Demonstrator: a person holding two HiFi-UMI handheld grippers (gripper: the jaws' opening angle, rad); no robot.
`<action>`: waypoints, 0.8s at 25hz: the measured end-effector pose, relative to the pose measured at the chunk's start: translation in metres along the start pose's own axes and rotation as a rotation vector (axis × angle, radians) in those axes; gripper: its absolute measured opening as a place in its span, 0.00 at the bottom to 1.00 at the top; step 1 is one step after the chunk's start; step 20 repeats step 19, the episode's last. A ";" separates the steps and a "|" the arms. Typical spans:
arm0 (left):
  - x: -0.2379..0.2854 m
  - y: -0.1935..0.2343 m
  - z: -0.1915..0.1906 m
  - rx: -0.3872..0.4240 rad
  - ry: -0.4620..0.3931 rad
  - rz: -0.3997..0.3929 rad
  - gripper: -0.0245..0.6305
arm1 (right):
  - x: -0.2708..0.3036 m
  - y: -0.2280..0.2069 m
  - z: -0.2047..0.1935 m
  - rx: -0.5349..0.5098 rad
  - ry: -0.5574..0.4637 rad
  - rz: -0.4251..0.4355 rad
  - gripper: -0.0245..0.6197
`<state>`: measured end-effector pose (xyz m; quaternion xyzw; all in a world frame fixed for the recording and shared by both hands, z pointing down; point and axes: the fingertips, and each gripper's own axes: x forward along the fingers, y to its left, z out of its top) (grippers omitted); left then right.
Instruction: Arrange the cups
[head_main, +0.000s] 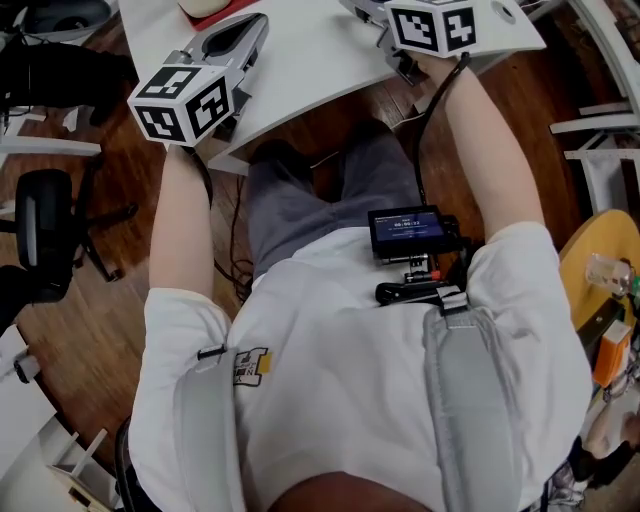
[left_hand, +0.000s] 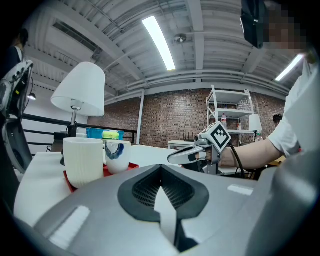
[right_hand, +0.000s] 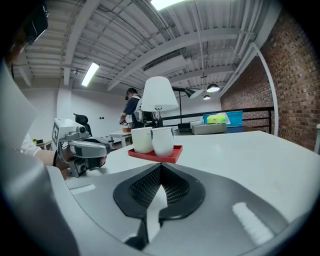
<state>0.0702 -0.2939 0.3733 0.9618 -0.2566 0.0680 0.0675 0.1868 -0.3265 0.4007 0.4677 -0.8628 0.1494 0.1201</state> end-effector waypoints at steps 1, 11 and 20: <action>0.000 0.000 0.000 -0.001 0.001 0.000 0.04 | 0.000 0.000 0.000 0.001 0.001 0.000 0.04; -0.006 -0.001 -0.001 0.001 -0.003 -0.001 0.04 | 0.000 0.005 -0.002 -0.002 0.002 -0.001 0.04; -0.004 -0.004 0.010 0.019 -0.016 0.009 0.04 | -0.007 0.007 0.011 -0.025 -0.005 0.013 0.04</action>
